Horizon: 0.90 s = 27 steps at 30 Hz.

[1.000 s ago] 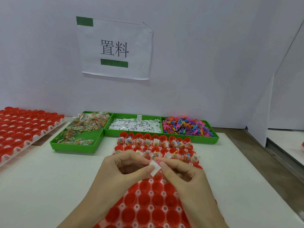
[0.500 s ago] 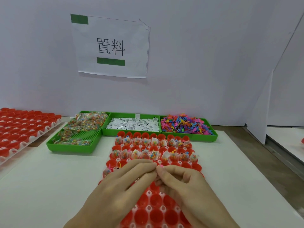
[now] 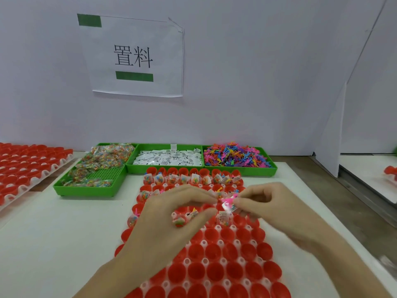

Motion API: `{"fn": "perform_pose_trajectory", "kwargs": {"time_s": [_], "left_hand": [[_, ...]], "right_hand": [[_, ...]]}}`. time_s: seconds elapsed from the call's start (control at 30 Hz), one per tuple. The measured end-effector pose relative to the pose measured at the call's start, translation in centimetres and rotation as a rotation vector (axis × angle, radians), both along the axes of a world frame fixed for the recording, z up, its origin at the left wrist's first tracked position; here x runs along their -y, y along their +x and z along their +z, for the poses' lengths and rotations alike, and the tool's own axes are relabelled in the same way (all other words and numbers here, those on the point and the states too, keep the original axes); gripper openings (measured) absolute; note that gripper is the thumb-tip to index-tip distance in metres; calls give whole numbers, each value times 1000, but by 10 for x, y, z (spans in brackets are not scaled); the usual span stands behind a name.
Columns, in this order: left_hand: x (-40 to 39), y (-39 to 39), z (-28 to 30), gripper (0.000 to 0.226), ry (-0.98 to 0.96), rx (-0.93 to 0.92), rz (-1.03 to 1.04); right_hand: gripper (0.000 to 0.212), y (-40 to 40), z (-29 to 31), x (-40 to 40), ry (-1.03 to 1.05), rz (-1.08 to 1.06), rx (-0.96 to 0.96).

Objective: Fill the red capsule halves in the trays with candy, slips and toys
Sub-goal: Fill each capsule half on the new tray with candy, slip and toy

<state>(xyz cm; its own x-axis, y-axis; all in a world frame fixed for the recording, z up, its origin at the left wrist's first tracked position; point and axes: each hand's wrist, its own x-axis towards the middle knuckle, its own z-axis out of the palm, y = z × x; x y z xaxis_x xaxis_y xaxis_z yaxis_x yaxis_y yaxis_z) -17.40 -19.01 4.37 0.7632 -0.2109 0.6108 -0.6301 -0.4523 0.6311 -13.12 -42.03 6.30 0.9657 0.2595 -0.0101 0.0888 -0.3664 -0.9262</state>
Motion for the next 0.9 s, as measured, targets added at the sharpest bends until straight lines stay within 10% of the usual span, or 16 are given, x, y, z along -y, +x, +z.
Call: {"fn": "perform_pose_trajectory", "kwargs": {"time_s": [0.43, 0.9], "left_hand": [[42, 75, 10, 31, 411, -169, -131], [56, 87, -2, 15, 335, -202, -130]], "right_hand": [[12, 24, -28, 39, -232, 50, 346], [14, 28, -36, 38, -96, 34, 299]]}}
